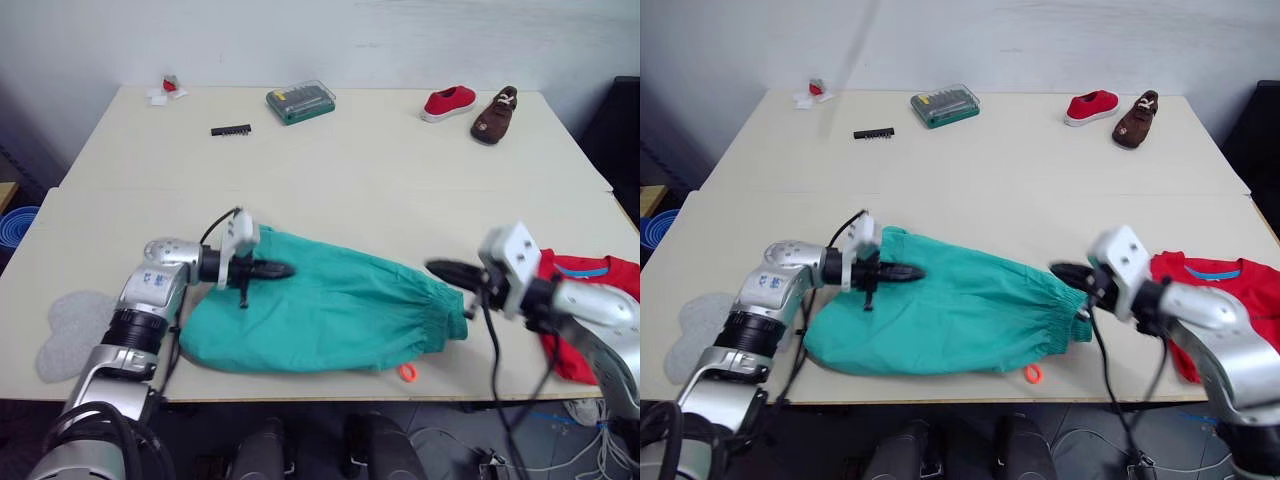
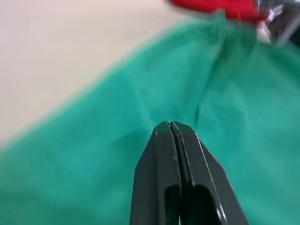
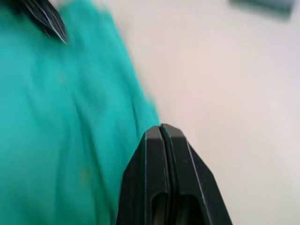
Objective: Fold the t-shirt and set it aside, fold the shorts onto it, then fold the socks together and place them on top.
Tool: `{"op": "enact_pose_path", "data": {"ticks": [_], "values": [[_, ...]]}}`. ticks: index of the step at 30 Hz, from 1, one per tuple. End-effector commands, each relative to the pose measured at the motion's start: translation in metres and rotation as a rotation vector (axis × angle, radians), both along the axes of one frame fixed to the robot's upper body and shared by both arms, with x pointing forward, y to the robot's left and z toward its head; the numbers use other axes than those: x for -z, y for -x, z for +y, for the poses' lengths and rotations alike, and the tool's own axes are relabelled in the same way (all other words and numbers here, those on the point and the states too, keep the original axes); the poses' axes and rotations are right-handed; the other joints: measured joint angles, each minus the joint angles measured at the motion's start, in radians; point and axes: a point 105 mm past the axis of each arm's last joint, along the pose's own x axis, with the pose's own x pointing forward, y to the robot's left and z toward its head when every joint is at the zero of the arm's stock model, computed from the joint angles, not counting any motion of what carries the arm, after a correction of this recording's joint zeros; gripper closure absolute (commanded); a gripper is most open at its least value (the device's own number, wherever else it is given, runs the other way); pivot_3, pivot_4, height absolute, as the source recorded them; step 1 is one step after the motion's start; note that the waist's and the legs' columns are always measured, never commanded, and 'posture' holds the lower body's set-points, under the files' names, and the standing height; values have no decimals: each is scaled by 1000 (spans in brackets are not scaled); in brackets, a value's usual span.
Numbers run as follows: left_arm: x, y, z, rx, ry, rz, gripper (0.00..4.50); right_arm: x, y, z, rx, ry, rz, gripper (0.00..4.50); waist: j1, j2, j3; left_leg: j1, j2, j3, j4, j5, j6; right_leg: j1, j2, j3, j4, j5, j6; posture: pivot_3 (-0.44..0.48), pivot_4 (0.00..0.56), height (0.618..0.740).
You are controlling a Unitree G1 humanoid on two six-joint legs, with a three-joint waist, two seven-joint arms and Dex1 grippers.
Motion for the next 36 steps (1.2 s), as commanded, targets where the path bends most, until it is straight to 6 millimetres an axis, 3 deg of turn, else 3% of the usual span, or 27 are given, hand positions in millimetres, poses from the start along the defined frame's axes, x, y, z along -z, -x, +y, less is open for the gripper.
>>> {"op": "enact_pose_path", "data": {"ticks": [1,6,10,15,18,23,26,28,30,36], "values": [[-2,-5,5,-41,-39,-20,4470,24,-8,19,6,65,39,4500,-1,0,0,0,0,0,-1,0,0,0,0,0,-1,0,0,0,150,740],[33,-15,13,-61,-278,-65,4470,62,-14,27,3,214,56,4500,2,0,0,-7,-2,1,0,0,1,-4,1,-2,-2,0,1,0,150,740],[50,-27,24,-115,-373,-72,4470,81,-19,7,73,329,60,4500,2,0,0,-10,-2,1,1,1,2,-5,1,-3,-2,2,3,0,150,740],[54,-39,36,-176,-411,-110,4470,82,-21,-33,235,348,83,4500,2,0,0,-8,-2,0,1,1,2,-3,0,-3,-4,2,3,0,150,740],[42,-38,35,-162,-338,-129,4470,63,-16,-43,284,223,61,4500,2,0,0,-7,-2,0,1,1,2,-3,0,-2,-4,2,3,0,150,740],[1,-10,20,15,-131,-161,4470,14,8,-37,207,20,-50,4500,-2,0,0,-9,-1,0,1,1,2,-5,1,-3,-3,2,3,0,150,740],[-15,36,12,255,-124,-74,4470,8,40,-34,117,8,15,4500,0,0,0,-9,-1,-2,0,1,2,-4,1,-4,-2,2,3,0,150,740],[-11,55,7,345,-164,-42,4470,14,56,-33,95,21,71,4500,1,0,0,-9,-1,-3,-1,0,1,-2,2,-4,-3,1,3,0,150,740],[-2,62,1,375,-196,-48,4470,18,65,-36,131,7,117,4500,4,1,0,-7,-1,-4,-1,0,1,0,2,-4,-4,1,2,0,150,740],[39,47,-9,334,-302,-110,4470,32,96,-36,251,-98,239,4500,23,1,0,-7,-2,-6,0,0,3,1,1,-3,-8,3,3,0,150,740]]}}
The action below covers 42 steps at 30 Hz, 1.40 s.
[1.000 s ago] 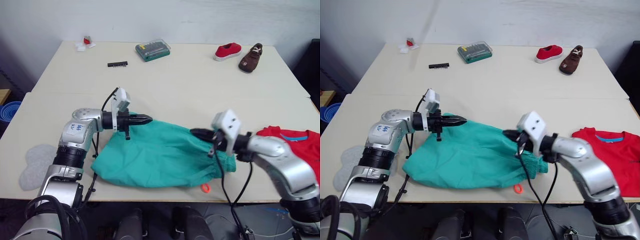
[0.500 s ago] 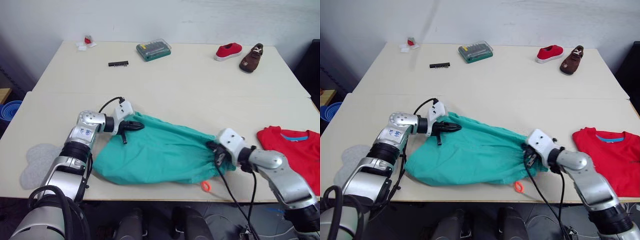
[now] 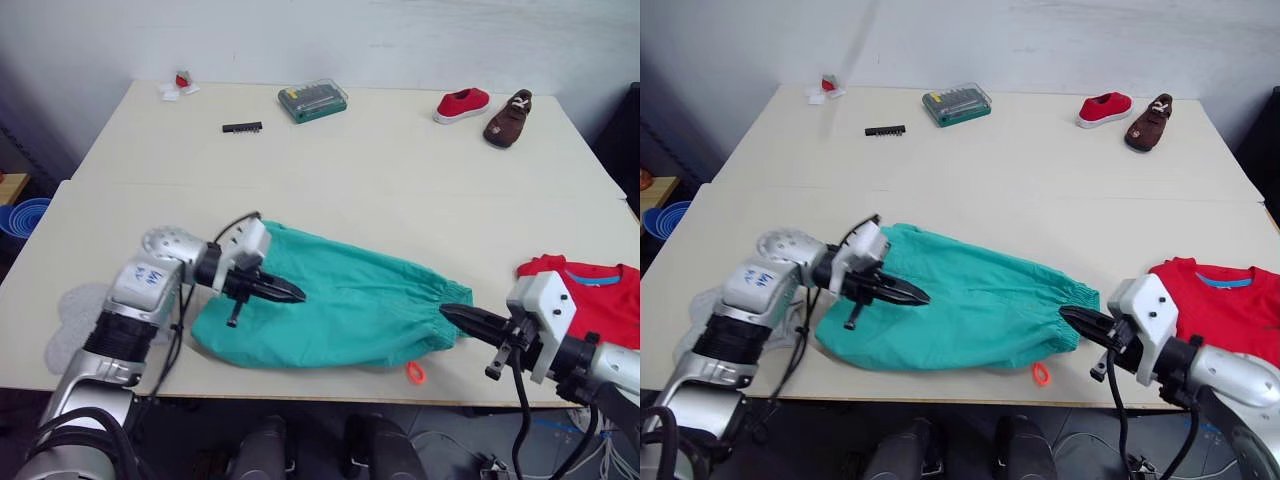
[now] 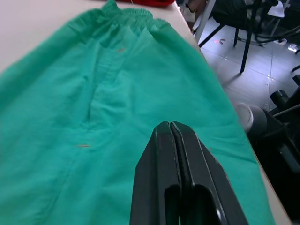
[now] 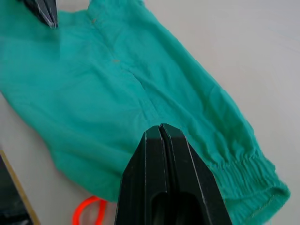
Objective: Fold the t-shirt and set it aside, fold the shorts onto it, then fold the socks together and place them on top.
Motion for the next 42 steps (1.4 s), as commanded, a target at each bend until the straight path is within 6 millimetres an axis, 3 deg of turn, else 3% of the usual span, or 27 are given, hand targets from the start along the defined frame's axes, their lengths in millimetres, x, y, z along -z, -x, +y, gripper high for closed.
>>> {"op": "enact_pose_path", "data": {"ticks": [1,6,8,11,17,23,28,37,42], "values": [[17,-12,1,-27,-61,-78,4470,4,19,7,40,0,33,4500,4,0,0,0,0,0,0,0,0,0,0,0,0,0,0,0,150,740],[46,-27,10,-50,-190,-166,4470,26,45,13,138,-92,173,4500,6,0,0,-1,1,0,-1,-1,-1,-2,0,-1,0,0,-1,0,150,740],[49,-28,10,-39,-194,-187,4470,33,51,14,199,-165,232,4500,6,1,-1,0,1,0,-2,-1,-1,-1,0,-1,-1,0,-1,0,150,740],[45,-27,5,-24,-156,-183,4500,38,52,16,295,-281,272,3955,5,2,-3,1,1,0,-2,-2,1,0,-1,0,-1,0,-1,0,150,740],[38,-30,-1,-22,-128,-203,4500,51,48,7,507,-530,381,2022,6,5,-5,1,1,0,-3,-2,1,-1,-2,0,-2,0,-2,0,150,740],[34,-32,-5,-15,-126,-218,4500,61,42,14,543,-721,515,51,3,5,-5,1,1,0,-3,-2,1,-1,-2,0,-3,0,-2,0,150,740],[32,-34,-4,-21,-126,-227,4500,67,22,18,552,-877,588,51,0,5,-5,1,1,0,-3,-2,1,-1,-2,0,-3,0,-2,0,150,740],[25,-40,-2,-72,-114,-238,4500,78,-25,20,528,-859,591,51,-19,5,-5,0,1,0,-2,-1,2,0,-1,-1,-2,1,-1,0,150,740],[24,-48,0,-154,-85,-215,4500,67,-42,15,529,-853,503,1275,-20,5,-5,0,1,0,-2,-1,2,-1,-1,-1,-2,1,-1,0,150,740]]}}
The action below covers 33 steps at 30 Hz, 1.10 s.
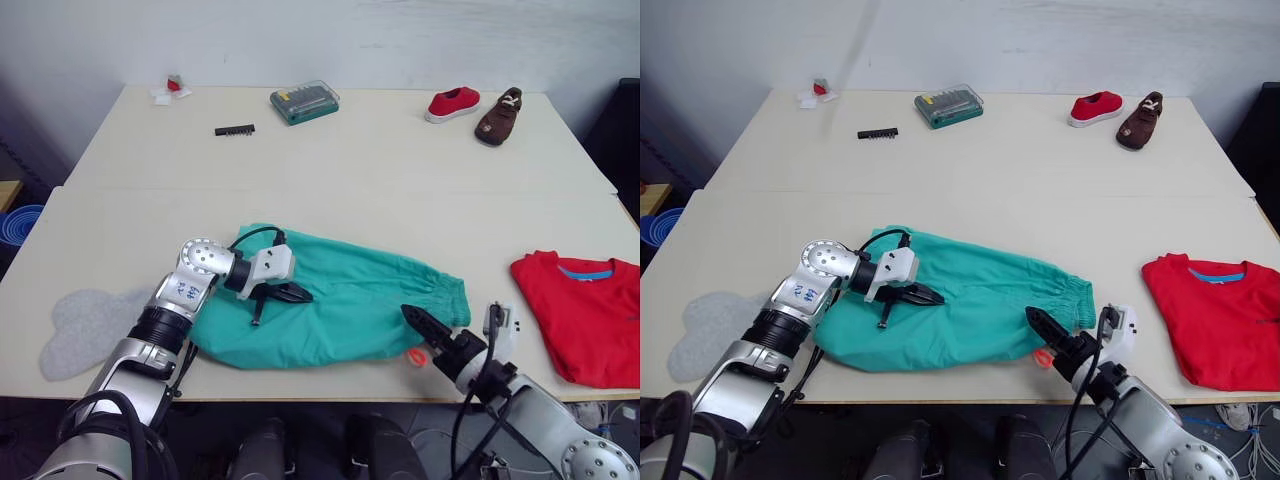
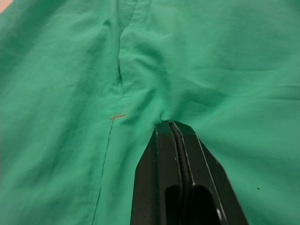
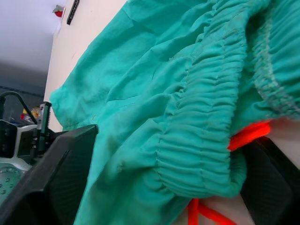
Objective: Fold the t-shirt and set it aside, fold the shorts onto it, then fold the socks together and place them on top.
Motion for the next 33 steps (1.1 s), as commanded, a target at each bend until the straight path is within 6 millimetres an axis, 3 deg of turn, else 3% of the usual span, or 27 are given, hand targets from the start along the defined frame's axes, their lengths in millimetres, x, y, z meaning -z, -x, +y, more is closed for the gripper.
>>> {"op": "enact_pose_path", "data": {"ticks": [1,5,9,16,20,23,26,29,33], "values": [[-8,-11,2,-83,45,-17,4500,-3,-9,-12,64,31,-35,1694,1,0,0,0,0,0,0,0,0,0,0,0,0,0,0,0,150,740],[-7,-17,5,-139,55,-33,4500,-15,-12,-12,23,121,-126,3145,3,0,0,-1,0,0,0,0,0,-1,0,0,0,0,0,0,150,740],[0,-12,6,-124,36,-33,4500,-39,-13,0,-75,210,-276,4479,2,0,0,-1,-1,1,0,0,0,-1,0,0,-1,0,0,0,150,740],[0,-15,4,-151,59,-28,4500,-107,-23,46,-367,443,-644,4479,-3,1,0,-1,0,1,1,0,0,-1,0,0,0,0,0,0,150,740],[-1,-17,1,-166,70,-39,4500,-107,-18,76,-645,517,-702,4479,6,0,0,-2,0,-1,0,1,-1,-2,0,-2,0,0,0,0,150,740],[-2,-20,2,-189,84,-50,4500,-109,-22,92,-754,523,-745,4479,3,0,0,-3,0,0,1,0,0,-2,0,-2,0,0,0,0,150,740],[-10,-22,6,-236,123,-61,4500,-99,-34,108,-846,576,-724,4479,0,0,0,-4,-1,1,3,0,2,-1,0,-2,-1,1,1,0,150,740],[-29,-18,16,-286,209,-42,4500,-84,-49,115,-900,704,-735,4479,-3,0,0,-4,0,1,3,1,1,-2,0,-1,0,1,2,0,150,740],[-57,-4,40,-366,320,-24,4500,-79,-52,125,-965,759,-793,4479,-7,1,1,-5,0,1,2,1,1,-4,0,-2,4,1,2,0,150,740]]}}
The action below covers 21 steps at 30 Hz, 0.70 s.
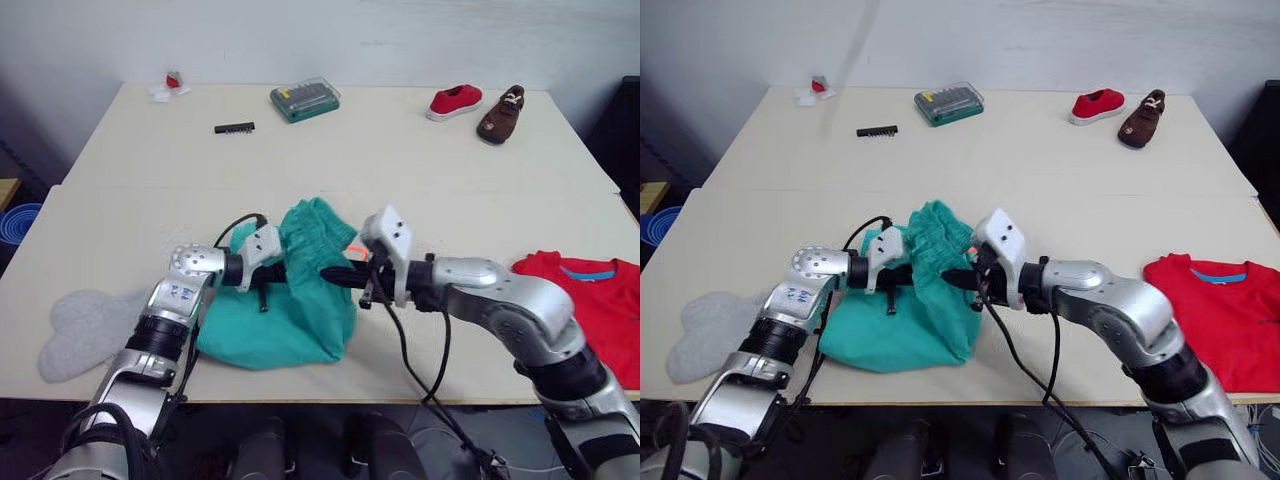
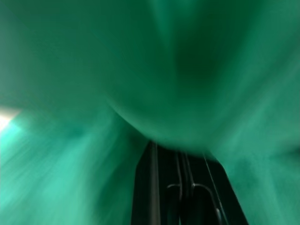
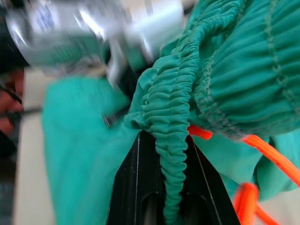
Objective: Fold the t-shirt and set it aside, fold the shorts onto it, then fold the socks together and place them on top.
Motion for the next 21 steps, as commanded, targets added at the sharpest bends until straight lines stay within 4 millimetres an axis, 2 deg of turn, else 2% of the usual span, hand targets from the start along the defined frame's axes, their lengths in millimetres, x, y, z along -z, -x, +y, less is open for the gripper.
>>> {"op": "enact_pose_path", "data": {"ticks": [1,6,12,13,14,17,21], "values": [[-38,10,19,-67,117,-44,4500,-11,1,9,-76,7,-93,4479,-2,0,0,0,0,0,0,0,0,0,0,0,0,0,0,0,150,740],[-49,32,65,-242,162,-21,4500,-16,4,23,-163,1,-144,4479,-20,0,0,1,0,-1,0,0,-1,1,0,0,0,0,0,0,150,740],[-47,41,82,-332,134,-31,4500,-26,20,41,-338,-89,-132,4479,-14,0,0,1,0,-1,-1,0,-2,1,0,0,0,0,0,0,150,740],[-48,40,84,-343,132,-38,4500,-27,23,44,-368,-101,-118,3856,-15,0,0,1,0,-1,-1,0,-2,1,0,0,-1,0,0,0,150,740],[-50,39,86,-353,129,-47,4500,-28,23,46,-390,-106,-112,3660,-16,0,0,1,0,-1,-1,0,-2,1,0,0,-1,0,0,0,150,740],[-56,35,92,-376,123,-70,4500,-26,23,49,-423,-98,-108,2536,-18,0,0,1,0,-1,-1,0,-3,1,0,0,-1,0,0,0,150,740],[-63,30,98,-392,118,-89,4500,-18,6,53,-374,-18,-197,1168,-19,0,0,1,0,-1,-2,0,-4,0,0,0,0,0,0,0,150,740]]}}
